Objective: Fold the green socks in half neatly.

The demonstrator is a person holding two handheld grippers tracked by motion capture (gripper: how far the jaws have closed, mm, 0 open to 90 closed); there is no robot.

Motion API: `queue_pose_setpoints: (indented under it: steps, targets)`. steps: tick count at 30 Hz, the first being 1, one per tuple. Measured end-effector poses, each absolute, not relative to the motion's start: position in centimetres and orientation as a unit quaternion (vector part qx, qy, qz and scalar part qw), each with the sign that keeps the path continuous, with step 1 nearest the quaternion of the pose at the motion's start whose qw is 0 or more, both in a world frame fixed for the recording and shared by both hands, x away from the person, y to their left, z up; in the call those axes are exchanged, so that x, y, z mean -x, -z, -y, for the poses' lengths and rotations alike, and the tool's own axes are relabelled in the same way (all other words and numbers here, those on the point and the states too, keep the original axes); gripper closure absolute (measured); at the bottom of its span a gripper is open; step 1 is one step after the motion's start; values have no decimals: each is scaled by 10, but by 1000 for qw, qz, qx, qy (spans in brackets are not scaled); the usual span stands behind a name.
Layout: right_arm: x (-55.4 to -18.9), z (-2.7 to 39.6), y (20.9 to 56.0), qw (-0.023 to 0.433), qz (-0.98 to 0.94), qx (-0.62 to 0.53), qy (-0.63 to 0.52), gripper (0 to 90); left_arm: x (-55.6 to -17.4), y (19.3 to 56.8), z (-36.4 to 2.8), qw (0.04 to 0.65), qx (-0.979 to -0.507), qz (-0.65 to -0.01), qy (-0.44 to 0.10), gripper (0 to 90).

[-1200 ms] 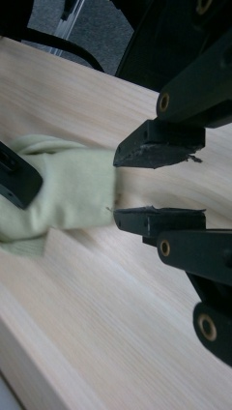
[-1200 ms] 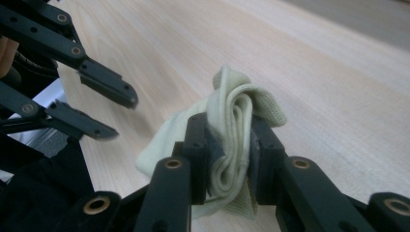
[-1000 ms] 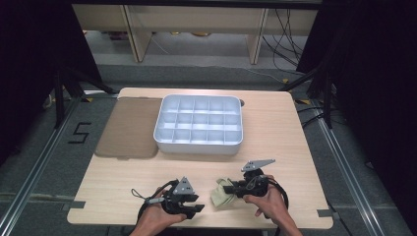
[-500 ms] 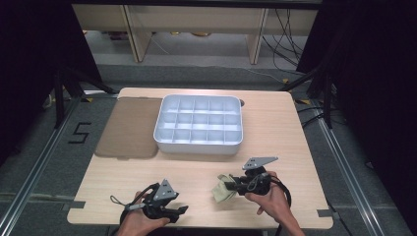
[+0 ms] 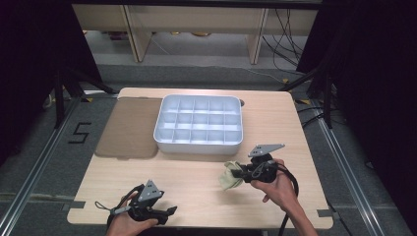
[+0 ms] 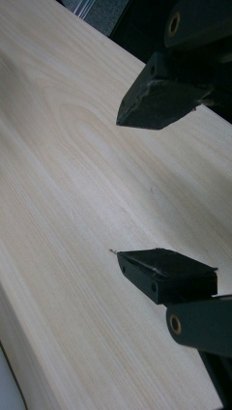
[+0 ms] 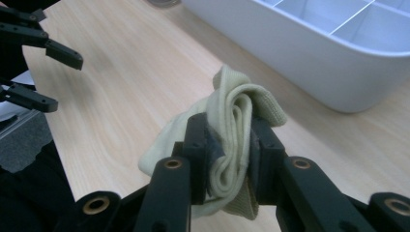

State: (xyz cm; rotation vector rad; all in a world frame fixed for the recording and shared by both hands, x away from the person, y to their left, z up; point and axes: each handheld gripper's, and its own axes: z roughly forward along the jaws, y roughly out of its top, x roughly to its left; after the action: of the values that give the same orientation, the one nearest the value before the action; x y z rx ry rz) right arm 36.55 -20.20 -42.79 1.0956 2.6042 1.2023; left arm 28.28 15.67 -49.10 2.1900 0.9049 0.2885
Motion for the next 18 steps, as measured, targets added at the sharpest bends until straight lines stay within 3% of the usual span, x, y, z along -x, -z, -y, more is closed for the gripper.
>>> queue_pose_setpoints:
  steps: [18]
  targets:
    - [-388,204,414,56,-851,-357,-381,735,-281,494,-154,360,-854,-359,-110,286]
